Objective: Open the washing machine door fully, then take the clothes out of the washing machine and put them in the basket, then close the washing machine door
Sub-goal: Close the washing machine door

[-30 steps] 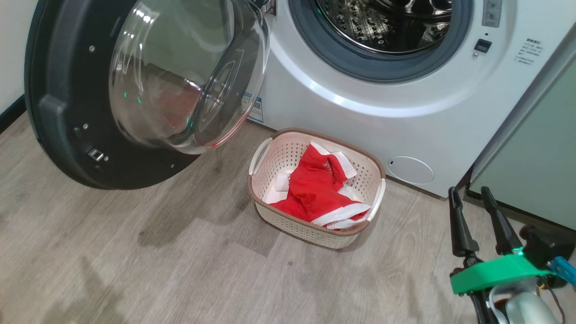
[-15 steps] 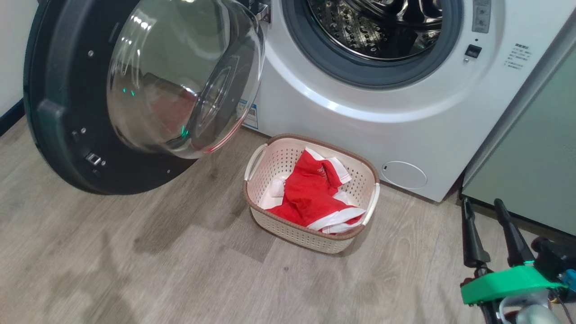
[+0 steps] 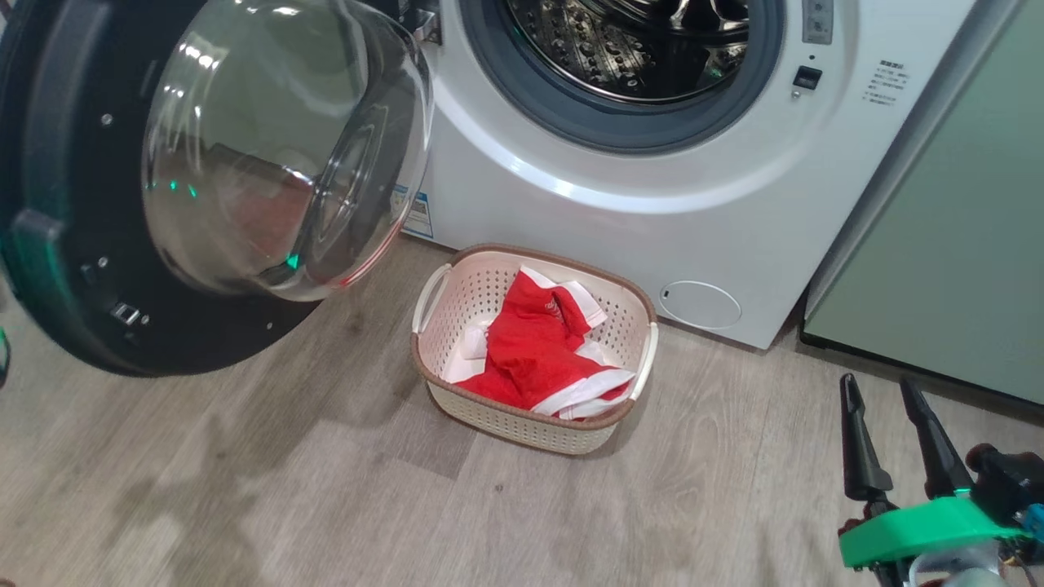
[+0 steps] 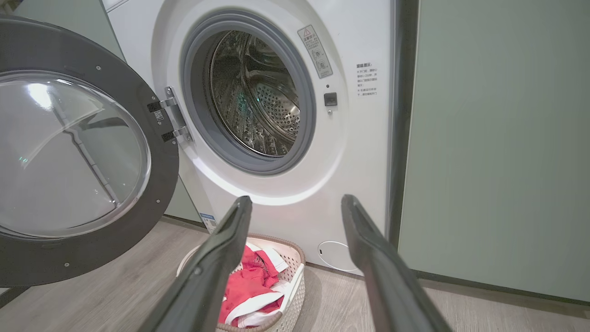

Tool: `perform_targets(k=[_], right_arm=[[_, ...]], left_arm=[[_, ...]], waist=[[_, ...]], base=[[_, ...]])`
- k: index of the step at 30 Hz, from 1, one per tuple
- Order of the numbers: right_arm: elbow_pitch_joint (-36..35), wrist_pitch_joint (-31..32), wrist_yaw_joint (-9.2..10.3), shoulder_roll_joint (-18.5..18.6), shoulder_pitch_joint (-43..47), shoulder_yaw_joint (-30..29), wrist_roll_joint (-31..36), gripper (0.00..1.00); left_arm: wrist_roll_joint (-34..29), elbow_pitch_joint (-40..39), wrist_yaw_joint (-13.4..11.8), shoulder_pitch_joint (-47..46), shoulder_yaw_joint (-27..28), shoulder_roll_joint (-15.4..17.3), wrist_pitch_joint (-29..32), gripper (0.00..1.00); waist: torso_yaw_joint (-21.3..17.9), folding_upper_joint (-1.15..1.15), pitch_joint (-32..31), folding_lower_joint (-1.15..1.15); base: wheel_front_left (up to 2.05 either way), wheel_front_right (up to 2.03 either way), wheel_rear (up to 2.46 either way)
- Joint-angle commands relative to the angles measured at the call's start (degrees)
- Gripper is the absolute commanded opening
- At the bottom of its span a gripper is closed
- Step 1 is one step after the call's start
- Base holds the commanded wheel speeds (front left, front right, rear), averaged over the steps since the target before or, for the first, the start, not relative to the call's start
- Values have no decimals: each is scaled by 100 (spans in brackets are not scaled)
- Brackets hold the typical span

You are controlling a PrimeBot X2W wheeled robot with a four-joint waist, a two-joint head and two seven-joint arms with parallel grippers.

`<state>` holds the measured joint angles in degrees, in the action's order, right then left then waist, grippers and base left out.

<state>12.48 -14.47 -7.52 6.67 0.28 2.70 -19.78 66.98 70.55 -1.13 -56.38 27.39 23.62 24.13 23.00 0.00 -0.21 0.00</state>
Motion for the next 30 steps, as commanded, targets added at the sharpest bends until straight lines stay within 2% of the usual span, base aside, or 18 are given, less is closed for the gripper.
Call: perform_targets(k=[1, 9, 15, 17, 22, 24, 25, 26, 30], right_arm=[[-193, -53, 3, 108, -68, 94, 32, 100], [-207, -53, 3, 125, -15, 10, 35, 100], [-218, -53, 3, 84, 27, -47, 45, 100], [-219, -53, 3, 74, 35, -39, 48, 100], [-214, -53, 3, 63, 52, -28, 40, 100], [-208, -53, 3, 59, 57, -18, 36, 100], [-211, -53, 3, 57, 71, -28, 27, 100], [-211, -53, 3, 57, 71, -28, 27, 100], [-180, -53, 3, 59, 54, 19, 16, 100]], left_arm=[[-61, -119, 84, -231, -4, 195, 6, 0], [-156, -6, 409, -185, -266, 50, 612, 0], [-205, -42, 689, -160, -550, -261, 1401, 0], [-179, -117, 789, -96, -683, -479, 1880, 0], [-94, -390, 847, 27, -843, -836, 2445, 0], [-11, -628, 855, 106, -926, -1065, 2755, 0], [73, -973, 858, 233, -1041, -1295, 3069, 0], [73, -973, 858, 233, -1041, -1295, 3069, 0], [211, -1533, 859, 582, -1190, -1702, 3299, 0]], waist=[[-37, 0, 21, 0], [-11, 0, 19, 0], [105, 0, -35, 0], [145, 0, -56, 0], [158, 0, -84, 0], [139, 0, -95, 0], [111, 0, -92, 0], [111, 0, -92, 0], [-79, 0, -86, 0]], base=[[0, 0, 0], [0, 0, 0], [0, 0, 0], [0, 0, 0], [0, 0, 0], [0, 0, 0], [0, 0, 0], [0, 0, 0], [0, 0, 0]])
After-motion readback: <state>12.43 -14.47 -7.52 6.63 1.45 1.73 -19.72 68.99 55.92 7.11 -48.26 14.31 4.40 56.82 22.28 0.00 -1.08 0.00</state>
